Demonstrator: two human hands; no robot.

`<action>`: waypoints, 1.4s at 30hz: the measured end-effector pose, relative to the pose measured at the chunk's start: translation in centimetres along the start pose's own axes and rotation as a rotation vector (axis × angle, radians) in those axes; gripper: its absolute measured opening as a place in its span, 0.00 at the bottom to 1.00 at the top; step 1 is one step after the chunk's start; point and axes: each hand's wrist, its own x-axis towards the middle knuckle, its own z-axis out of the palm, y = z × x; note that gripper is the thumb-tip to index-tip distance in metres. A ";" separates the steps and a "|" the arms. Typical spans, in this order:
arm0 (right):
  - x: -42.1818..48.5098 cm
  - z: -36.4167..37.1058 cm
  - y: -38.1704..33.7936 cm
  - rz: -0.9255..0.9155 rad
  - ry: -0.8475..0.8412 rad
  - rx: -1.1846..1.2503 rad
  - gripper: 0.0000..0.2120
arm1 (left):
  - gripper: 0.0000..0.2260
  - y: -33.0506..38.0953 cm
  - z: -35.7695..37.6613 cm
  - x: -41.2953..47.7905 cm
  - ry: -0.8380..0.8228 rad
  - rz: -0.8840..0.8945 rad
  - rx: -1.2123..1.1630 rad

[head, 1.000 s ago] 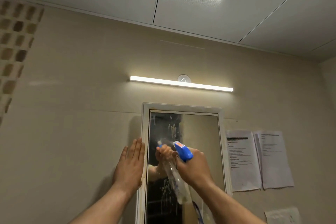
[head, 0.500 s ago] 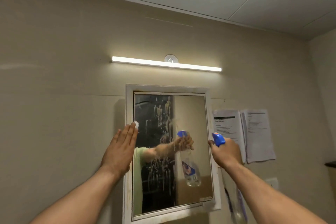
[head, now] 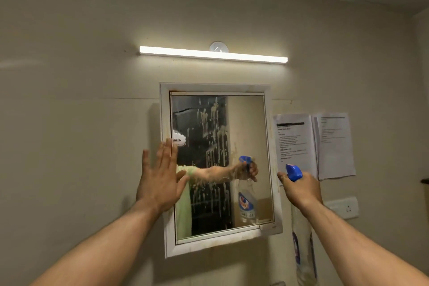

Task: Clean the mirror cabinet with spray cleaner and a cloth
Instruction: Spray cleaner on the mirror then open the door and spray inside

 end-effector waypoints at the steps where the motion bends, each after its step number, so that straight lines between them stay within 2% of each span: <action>1: -0.3 0.3 -0.1 0.001 -0.006 0.016 0.16 | 0.39 -0.3 0.3 -0.5 0.011 -0.061 -0.056; 7: -3.0 3.9 -3.0 -0.085 -0.106 0.145 0.14 | 0.44 0.3 3.8 -2.0 -0.195 -0.079 -0.241; 13: -5.0 6.7 -5.3 -0.144 -0.177 0.235 0.12 | 0.47 0.7 4.5 -1.3 -0.267 -0.096 -0.237; 16: -6.2 8.4 -5.0 -0.128 -0.215 0.269 0.12 | 0.45 1.0 5.2 -1.8 -0.186 -0.117 -0.190; 22: -8.1 11.0 -3.2 -0.149 -0.219 0.309 0.17 | 0.42 1.5 7.4 -1.7 -0.061 -0.144 -0.155; 28: -8.9 12.6 -1.5 -0.179 -0.222 0.230 0.12 | 0.41 1.8 9.7 -1.4 0.087 -0.145 -0.223; 33: -11.8 13.7 1.2 -0.299 -0.361 0.141 0.16 | 0.39 1.6 10.7 -1.3 0.180 -0.130 -0.256; 36: -12.4 13.8 3.6 -0.346 -0.411 0.148 0.13 | 0.39 1.4 11.2 -1.3 0.233 -0.126 -0.252; 38: -10.8 12.7 4.7 -0.220 -0.315 0.237 0.09 | 0.39 1.3 11.4 -1.3 0.243 -0.123 -0.249; 42: -4.9 8.0 7.7 0.163 0.139 0.266 0.19 | 0.39 1.4 11.7 -1.4 0.259 -0.122 -0.271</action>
